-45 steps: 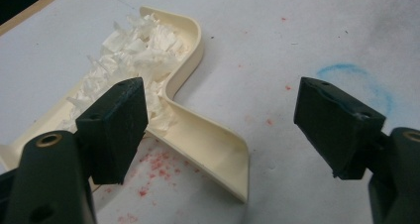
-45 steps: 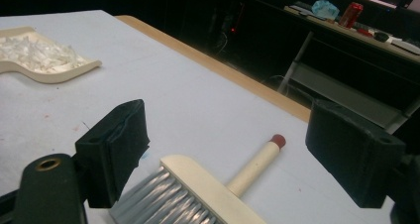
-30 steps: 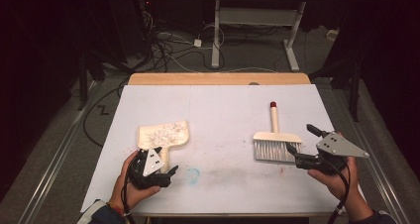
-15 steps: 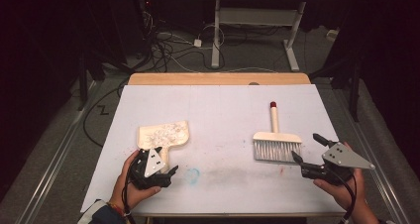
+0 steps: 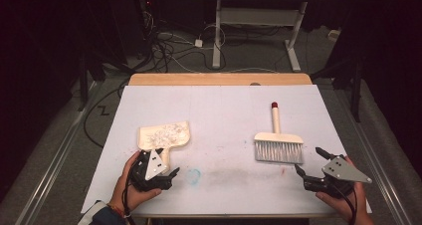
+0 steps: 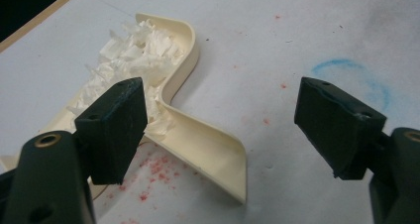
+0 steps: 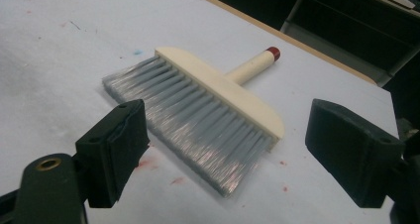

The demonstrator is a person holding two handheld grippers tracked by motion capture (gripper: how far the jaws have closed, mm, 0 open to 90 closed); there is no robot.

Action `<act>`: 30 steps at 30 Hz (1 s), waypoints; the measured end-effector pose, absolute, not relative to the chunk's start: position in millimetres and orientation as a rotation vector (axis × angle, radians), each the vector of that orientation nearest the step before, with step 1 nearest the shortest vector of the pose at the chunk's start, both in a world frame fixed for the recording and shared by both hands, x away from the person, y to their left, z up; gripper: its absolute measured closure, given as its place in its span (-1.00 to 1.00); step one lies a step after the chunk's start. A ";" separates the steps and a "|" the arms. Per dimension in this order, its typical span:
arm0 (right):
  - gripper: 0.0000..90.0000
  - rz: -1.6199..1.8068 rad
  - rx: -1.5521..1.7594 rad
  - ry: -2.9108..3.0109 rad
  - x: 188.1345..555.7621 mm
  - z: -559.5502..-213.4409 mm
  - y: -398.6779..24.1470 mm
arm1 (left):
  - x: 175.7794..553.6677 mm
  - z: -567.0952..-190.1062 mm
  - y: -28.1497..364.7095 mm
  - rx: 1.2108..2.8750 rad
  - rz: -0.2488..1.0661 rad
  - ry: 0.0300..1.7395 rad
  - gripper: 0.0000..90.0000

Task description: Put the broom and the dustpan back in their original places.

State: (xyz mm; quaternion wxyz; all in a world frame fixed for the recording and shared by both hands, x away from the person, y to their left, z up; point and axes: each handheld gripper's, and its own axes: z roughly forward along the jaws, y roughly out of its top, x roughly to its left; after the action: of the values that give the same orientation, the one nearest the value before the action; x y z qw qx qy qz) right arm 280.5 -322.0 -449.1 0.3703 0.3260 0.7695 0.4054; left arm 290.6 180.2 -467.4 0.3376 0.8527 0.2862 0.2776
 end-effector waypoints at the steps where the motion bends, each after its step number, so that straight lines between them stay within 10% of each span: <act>1: -0.62 1.034 0.829 1.982 280.4 -449.8 -321.8 | 290.4 -467.4 179.8 2.221 0.725 0.746 -0.56; 30: -0.63 0.975 0.785 1.964 274.8 -446.4 -312.0 | 285.7 -467.3 177.4 2.239 0.743 0.723 -0.56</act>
State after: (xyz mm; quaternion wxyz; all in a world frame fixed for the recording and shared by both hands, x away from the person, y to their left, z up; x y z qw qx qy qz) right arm 274.8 -312.0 -446.4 0.3950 0.3098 0.7748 0.3844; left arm 285.7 177.4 -467.3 0.3308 0.8564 0.2764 0.2842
